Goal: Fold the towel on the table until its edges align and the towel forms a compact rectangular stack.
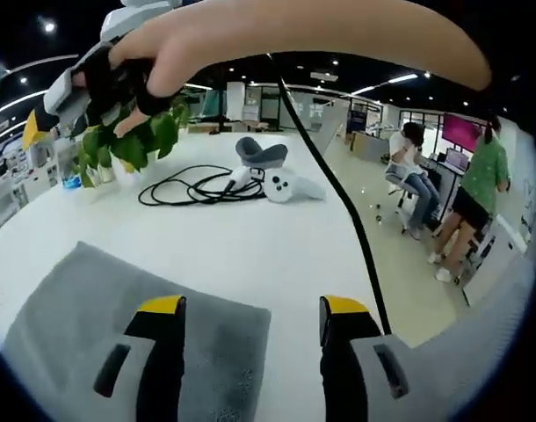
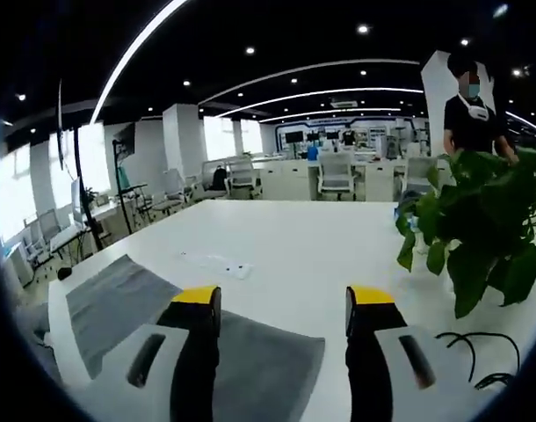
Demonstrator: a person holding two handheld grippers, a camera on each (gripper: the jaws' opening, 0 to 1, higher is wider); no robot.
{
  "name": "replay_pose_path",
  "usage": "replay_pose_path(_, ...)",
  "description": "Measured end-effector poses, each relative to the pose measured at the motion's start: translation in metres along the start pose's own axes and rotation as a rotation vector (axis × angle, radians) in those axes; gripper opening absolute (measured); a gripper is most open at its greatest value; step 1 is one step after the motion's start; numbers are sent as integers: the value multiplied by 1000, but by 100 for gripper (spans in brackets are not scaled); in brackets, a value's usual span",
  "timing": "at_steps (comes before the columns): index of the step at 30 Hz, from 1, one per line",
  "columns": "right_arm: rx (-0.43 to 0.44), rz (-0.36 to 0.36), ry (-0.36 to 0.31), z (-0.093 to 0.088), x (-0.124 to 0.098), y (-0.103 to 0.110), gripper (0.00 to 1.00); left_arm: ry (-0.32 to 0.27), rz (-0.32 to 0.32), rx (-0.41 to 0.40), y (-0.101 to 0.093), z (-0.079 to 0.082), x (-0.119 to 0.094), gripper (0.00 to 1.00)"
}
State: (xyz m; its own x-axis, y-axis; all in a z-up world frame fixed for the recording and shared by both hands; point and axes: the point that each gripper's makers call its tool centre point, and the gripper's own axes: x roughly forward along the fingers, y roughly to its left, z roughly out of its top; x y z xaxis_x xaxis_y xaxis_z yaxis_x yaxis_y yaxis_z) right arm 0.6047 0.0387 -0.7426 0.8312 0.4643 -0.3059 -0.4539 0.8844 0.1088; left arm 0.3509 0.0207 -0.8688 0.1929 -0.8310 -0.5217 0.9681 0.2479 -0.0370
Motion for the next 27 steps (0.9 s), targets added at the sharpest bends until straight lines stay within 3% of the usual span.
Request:
replay_pose_path(4,21,-4,37,-18,7,-5,58,29,-26,-3,-5,-11,8,45)
replay_pose_path(11,34,-4,92,-48,20,-10,58,42,-52,23,-10,-18,21,43)
replay_pose_path(19,9,16,140,-73,32,-9,60,42,-96,38,-10,-23,30,28)
replay_pose_path(22,30,6,200,-90,40,-14,60,54,-91,33,-12,-28,36,27)
replay_pose_path(27,36,-2,214,-100,49,-20,59,59,-93,71,-19,-29,39,28)
